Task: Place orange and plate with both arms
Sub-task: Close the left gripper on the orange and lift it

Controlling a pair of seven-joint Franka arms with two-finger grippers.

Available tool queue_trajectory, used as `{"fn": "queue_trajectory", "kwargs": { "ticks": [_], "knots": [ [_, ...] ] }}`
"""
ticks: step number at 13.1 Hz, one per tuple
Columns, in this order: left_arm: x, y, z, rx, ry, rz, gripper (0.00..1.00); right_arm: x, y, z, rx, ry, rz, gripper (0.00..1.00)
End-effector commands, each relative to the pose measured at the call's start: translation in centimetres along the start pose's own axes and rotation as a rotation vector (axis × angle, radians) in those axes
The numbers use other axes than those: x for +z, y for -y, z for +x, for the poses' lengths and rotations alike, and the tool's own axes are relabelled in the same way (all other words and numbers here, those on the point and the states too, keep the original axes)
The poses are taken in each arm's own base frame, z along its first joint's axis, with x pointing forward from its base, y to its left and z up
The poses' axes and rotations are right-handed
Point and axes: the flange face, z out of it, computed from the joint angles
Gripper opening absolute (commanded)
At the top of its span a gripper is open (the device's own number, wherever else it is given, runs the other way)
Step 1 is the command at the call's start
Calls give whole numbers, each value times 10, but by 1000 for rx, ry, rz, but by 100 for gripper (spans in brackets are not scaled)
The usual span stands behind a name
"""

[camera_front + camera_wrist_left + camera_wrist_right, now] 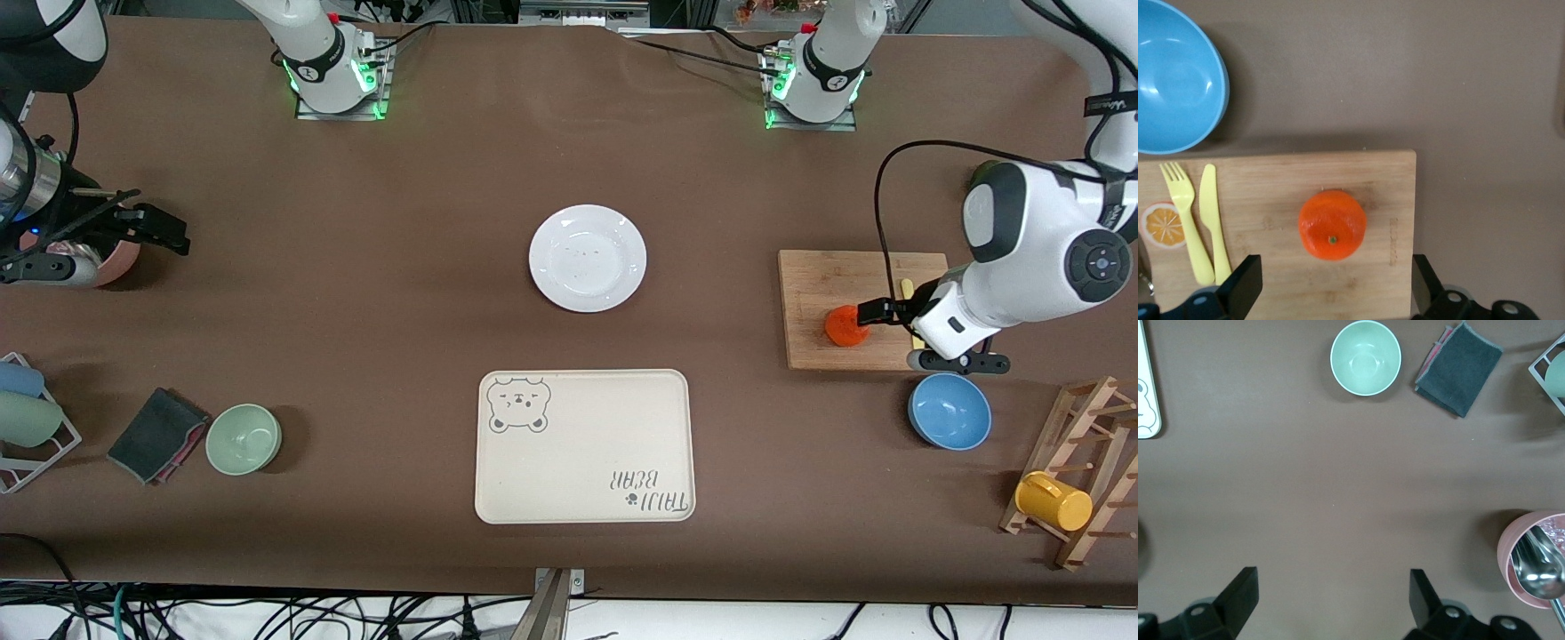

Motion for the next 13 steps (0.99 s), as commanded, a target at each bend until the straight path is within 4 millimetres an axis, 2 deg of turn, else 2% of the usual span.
{"fn": "queue_trajectory", "kwargs": {
  "ticks": [1,6,10,13],
  "knots": [
    [33,0,-19,-15,-33,0,99,-3,0,-1,10,0,0,100],
    [59,2,-25,-19,-26,3,99,-3,0,-1,8,0,0,100],
    [87,7,-17,-28,-37,4,99,-3,0,-1,8,0,0,100],
    [97,8,-19,-36,-30,-2,99,-2,0,-1,8,2,0,100]
  ]
}}
